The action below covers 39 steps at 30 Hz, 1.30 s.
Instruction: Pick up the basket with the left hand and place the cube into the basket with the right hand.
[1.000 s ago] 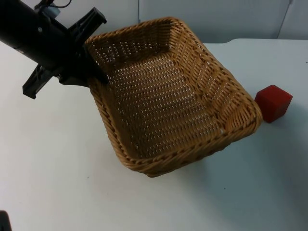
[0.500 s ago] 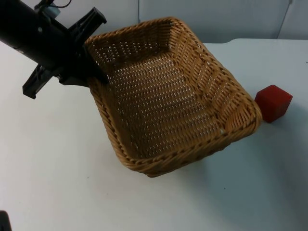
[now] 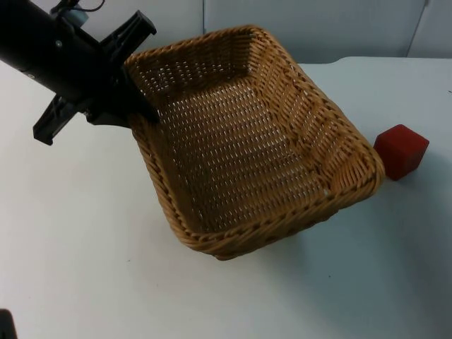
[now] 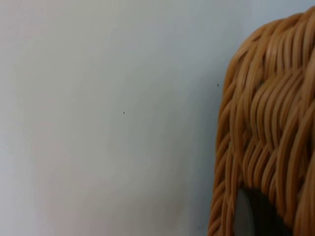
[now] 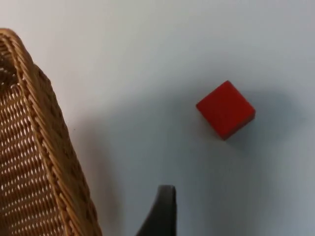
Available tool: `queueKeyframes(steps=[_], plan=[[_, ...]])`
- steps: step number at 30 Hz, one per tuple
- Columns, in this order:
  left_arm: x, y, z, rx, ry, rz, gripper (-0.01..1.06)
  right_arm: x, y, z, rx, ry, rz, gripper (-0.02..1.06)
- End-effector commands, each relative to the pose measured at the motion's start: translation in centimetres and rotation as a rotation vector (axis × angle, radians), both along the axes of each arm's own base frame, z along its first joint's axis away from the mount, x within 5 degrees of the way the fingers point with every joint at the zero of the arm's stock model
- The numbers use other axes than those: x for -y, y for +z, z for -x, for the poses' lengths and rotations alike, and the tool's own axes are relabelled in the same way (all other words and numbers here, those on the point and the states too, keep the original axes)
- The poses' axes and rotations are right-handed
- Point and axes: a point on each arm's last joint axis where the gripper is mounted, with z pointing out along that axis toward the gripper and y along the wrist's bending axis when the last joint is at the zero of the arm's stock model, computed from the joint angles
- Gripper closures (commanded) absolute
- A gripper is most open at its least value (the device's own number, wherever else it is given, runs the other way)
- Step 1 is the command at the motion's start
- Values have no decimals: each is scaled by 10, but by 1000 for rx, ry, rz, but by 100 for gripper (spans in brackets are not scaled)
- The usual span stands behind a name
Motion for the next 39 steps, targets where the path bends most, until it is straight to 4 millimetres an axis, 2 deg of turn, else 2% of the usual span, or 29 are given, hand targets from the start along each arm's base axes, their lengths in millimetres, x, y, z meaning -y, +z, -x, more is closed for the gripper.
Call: queueKeyframes(steps=[1,5,9,16,19,23,24,31,33,34,38,39], plan=[[5,9,-1,10,10,33,105,-4,-14,-9,-62,-2,-2,27],[5,9,-1,10,10,33,105,-8,-49,-28,-189,-87,-30,27],[5,9,-1,10,10,33,105,-5,-64,-38,-220,-192,-50,27],[5,9,-1,10,10,33,105,-5,-60,-48,-173,-417,-177,28],[5,9,-1,10,10,33,105,-5,-59,-52,-167,-420,-188,29],[5,9,-1,10,10,33,105,-5,-66,-61,-172,-237,-69,29],[5,9,-1,10,10,33,105,-5,-66,-61,-172,-237,-69,29],[4,9,-1,11,11,31,105,-3,-88,-66,-219,84,169,29],[4,9,-1,11,11,31,105,-5,-89,-65,-199,233,301,29],[4,9,-1,11,11,31,105,-5,-89,-65,-199,233,301,29],[4,9,-1,12,12,31,105,-18,-85,-65,-180,435,550,29],[4,9,-1,12,12,31,105,-18,-85,-65,-180,435,550,29]])
